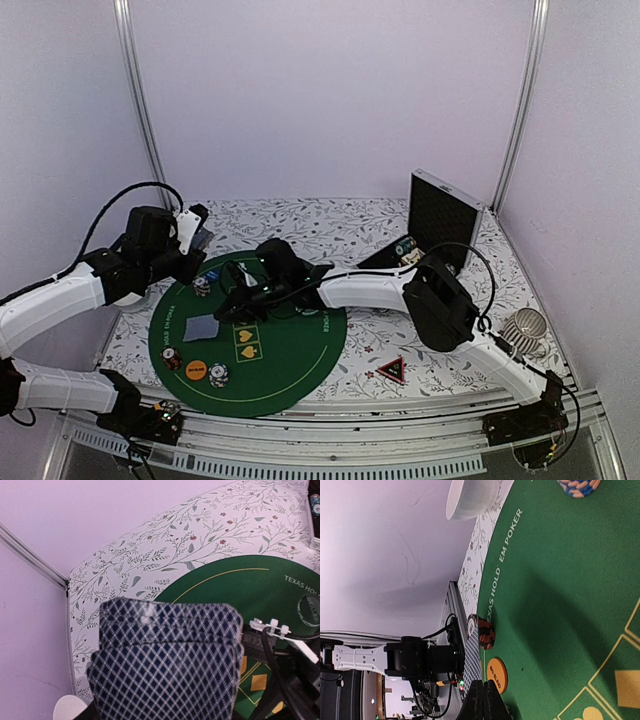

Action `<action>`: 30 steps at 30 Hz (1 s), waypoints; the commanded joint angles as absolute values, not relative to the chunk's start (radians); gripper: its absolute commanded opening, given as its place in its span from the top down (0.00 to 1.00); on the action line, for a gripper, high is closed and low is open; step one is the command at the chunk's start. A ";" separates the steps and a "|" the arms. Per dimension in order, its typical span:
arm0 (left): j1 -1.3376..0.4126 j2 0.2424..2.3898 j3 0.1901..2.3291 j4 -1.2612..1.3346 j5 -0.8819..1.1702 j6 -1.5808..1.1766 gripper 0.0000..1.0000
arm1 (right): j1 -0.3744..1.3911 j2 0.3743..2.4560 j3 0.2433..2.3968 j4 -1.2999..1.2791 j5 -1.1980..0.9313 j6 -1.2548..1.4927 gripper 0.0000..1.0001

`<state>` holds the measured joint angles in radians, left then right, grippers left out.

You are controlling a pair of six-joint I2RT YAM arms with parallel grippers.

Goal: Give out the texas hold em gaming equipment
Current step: Distribute the poker card in the big blind area.

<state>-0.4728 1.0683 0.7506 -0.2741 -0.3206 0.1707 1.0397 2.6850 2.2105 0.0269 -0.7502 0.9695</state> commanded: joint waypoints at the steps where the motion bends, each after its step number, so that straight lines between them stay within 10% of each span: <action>1: -0.460 1.068 0.754 -0.257 -0.307 0.166 0.54 | 1.041 2.783 2.280 0.142 -0.656 1.048 0.98; 25: -0.457 1.068 0.753 -0.256 -0.290 0.166 0.52 | 1.125 2.910 2.403 0.181 -0.604 1.137 0.98; 30: -0.457 1.066 0.755 -0.256 -0.282 0.164 0.52 | 1.125 2.895 2.391 0.177 -0.592 1.129 0.86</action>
<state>-0.4706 1.0683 0.7506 -0.2741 -0.2962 0.1692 1.1275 2.8887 2.3867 0.1806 -0.6178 1.1442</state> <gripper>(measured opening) 0.484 0.096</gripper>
